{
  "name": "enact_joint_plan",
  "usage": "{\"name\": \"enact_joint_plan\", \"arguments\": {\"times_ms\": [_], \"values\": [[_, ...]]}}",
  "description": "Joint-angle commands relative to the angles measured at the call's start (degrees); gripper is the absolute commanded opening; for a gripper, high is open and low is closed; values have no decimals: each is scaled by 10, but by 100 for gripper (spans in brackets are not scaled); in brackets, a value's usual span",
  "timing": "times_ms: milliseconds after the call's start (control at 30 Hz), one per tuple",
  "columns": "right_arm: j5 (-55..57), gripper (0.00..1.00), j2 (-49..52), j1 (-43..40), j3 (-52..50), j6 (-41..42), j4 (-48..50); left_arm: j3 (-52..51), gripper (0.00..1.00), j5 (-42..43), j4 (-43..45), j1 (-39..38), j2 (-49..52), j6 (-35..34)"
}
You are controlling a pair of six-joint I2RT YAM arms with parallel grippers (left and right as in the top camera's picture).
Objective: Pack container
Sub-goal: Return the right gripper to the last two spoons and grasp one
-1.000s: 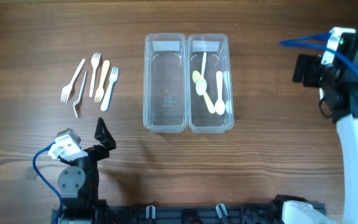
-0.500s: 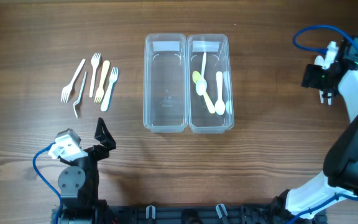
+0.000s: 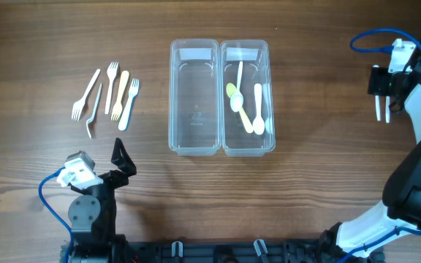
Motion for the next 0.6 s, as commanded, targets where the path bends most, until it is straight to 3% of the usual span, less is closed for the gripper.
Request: {"name": "enact_joint_plan", "arguments": {"times_ms": [0, 300, 567], "values": [[-18, 70, 46, 2, 2, -29, 5, -4, 100, -5, 2, 5, -3, 9], [-31, 63, 99, 2, 2, -27, 22, -4, 100, -5, 2, 5, -3, 10], [-31, 64, 143, 0, 2, -27, 42, -4, 100, -5, 2, 5, -3, 10]]}}
